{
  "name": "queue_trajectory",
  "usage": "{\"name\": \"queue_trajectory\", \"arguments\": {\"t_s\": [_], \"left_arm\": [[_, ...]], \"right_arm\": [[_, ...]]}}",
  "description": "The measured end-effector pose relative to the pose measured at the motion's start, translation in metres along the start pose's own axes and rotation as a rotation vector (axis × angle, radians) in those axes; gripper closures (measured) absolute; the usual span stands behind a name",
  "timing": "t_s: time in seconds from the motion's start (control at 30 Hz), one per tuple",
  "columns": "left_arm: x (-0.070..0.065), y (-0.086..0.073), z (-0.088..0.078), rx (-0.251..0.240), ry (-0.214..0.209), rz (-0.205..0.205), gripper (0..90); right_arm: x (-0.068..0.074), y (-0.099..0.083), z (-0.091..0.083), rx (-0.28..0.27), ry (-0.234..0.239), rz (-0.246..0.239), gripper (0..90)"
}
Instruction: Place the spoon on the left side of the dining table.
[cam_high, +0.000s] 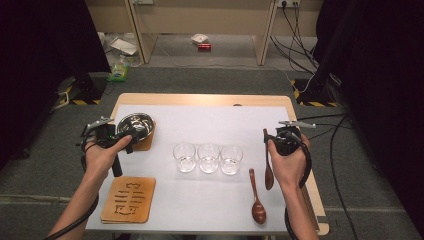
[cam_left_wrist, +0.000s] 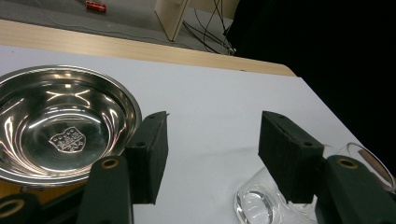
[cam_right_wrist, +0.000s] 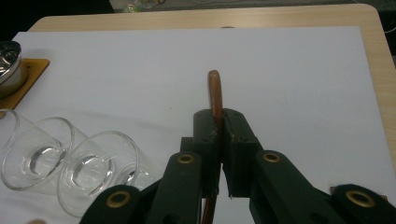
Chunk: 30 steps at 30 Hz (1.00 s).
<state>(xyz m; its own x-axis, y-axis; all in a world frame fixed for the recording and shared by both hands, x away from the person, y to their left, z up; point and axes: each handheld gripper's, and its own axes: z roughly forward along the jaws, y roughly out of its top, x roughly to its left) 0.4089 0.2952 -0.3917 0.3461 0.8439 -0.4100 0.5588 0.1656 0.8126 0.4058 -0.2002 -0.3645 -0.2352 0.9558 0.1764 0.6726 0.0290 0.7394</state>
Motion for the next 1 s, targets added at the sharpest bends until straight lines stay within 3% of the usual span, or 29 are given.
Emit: {"name": "queue_trajectory", "arguments": {"t_s": [0.27,1.0], "left_arm": [[-0.002,0.003,0.005,-0.001,-0.005,0.014,42.0],[-0.014,0.018,0.013,-0.026,-0.019,0.037,42.3]], "right_arm": [[0.003,0.007,0.001,-0.024,0.004,-0.002,85.0],[0.013,0.025,0.018,-0.05,0.013,-0.075,85.0]]}}
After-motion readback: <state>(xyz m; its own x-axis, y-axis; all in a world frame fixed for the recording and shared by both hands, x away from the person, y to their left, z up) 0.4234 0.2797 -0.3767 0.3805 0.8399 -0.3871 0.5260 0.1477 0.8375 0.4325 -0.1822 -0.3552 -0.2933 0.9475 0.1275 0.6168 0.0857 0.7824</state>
